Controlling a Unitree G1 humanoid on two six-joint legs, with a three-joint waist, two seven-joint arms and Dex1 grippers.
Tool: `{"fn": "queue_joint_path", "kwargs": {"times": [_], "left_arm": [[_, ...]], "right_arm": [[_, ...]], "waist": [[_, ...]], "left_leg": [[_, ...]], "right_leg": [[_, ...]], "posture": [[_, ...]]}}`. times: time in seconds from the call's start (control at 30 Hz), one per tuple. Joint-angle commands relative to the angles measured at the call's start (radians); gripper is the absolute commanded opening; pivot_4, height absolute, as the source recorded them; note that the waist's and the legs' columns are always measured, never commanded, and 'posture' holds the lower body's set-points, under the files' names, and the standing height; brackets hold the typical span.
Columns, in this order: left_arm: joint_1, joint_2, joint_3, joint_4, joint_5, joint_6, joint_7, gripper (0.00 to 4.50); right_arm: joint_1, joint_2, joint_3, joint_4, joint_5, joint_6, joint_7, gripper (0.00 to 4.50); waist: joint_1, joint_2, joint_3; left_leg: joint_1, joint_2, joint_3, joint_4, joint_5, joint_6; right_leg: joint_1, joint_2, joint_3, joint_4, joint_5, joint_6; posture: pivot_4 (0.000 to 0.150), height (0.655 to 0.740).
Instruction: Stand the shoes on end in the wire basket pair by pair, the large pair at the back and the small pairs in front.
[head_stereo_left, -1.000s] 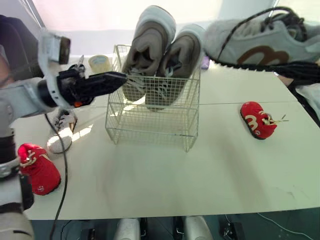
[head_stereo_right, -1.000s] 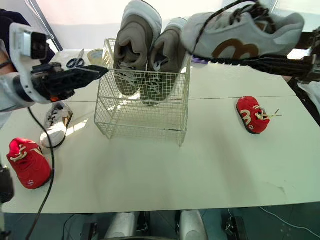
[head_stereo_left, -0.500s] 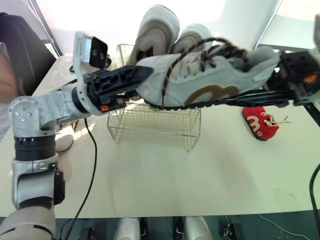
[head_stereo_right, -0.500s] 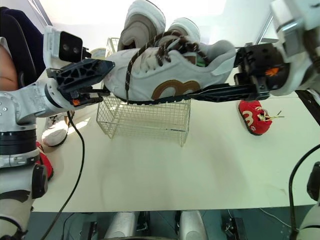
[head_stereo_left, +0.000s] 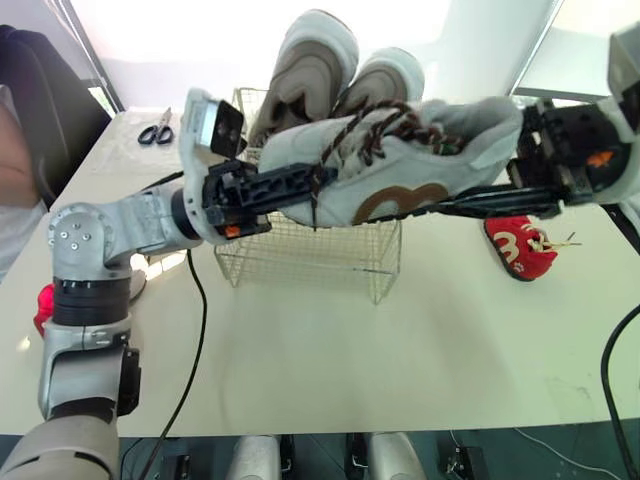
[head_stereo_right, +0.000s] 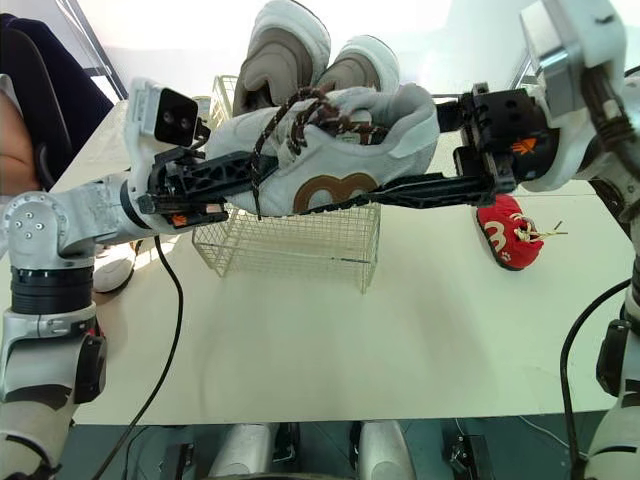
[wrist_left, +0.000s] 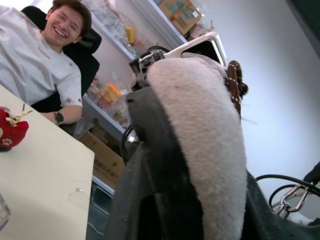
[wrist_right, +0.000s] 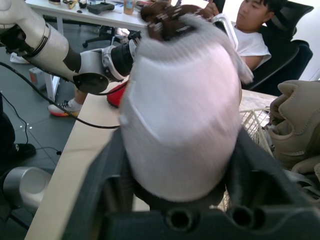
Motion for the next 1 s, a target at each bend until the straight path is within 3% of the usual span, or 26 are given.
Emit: {"fn": "queue_joint_path", "kwargs": {"times": [0.03,0.13,0.23,0.3,0.37,0.6,1.0], "left_arm": [[0.014,0.003,0.043,-0.057,-0.019,-0.05,0.016,0.31],[0.053,0.007,0.124,-0.093,-0.02,-0.119,0.045,0.31],[0.103,-0.024,0.203,-0.185,-0.001,-0.249,0.093,0.31],[0.121,-0.07,0.224,-0.238,0.034,-0.333,0.123,0.31],[0.129,-0.13,0.226,-0.276,0.102,-0.41,0.133,0.31],[0.102,-0.285,0.152,-0.28,0.301,-0.519,0.065,0.31],[0.175,-0.358,0.062,-0.293,0.404,-0.501,0.042,0.31]], "right_arm": [[0.008,-0.02,-0.062,0.001,0.04,0.079,-0.075,4.47],[0.124,-0.012,-0.219,0.07,0.138,0.215,-0.225,4.47],[0.34,0.121,-0.434,0.08,0.454,0.298,-0.487,4.47],[0.445,0.253,-0.463,0.012,0.656,0.227,-0.688,4.47],[0.478,0.414,-0.413,-0.085,0.753,0.112,-0.878,4.47],[0.352,0.711,-0.172,-0.203,0.654,-0.076,-1.145,4.47],[0.225,0.768,-0.073,-0.192,0.508,-0.187,-1.146,4.47]], "waist": [[0.0,0.0,0.0],[0.002,-0.001,-0.001],[0.005,-0.01,-0.002],[0.006,-0.009,-0.002],[0.006,-0.008,-0.002],[0.0,-0.007,-0.002],[-0.001,-0.007,-0.002]], "left_leg": [[0.0,0.0,0.0,0.0,0.0,0.0],[0.0,0.0,0.0,0.0,0.0,0.0],[0.0,0.0,-0.002,0.001,0.0,0.0],[0.001,0.0,-0.002,0.0,0.0,0.0],[0.001,0.0,-0.002,0.001,-0.002,0.004],[0.002,0.001,-0.002,0.0,-0.003,0.005],[0.0,0.001,-0.002,0.0,-0.004,0.007]], "right_leg": [[0.0,0.0,0.0,0.0,0.0,0.0],[0.0,-0.001,0.0,0.0,0.0,0.0],[0.002,-0.004,-0.002,0.0,0.0,0.0],[0.003,-0.004,-0.002,-0.001,0.0,-0.001],[0.004,-0.004,-0.002,-0.001,0.0,-0.001],[0.003,0.003,-0.001,0.0,0.0,-0.001],[0.003,0.003,-0.002,-0.003,0.001,0.0]], "posture": [[0.15,0.74],[0.15,0.74],[0.15,0.74],[0.15,0.74],[0.15,0.74],[0.15,0.74],[0.15,0.74]]}}
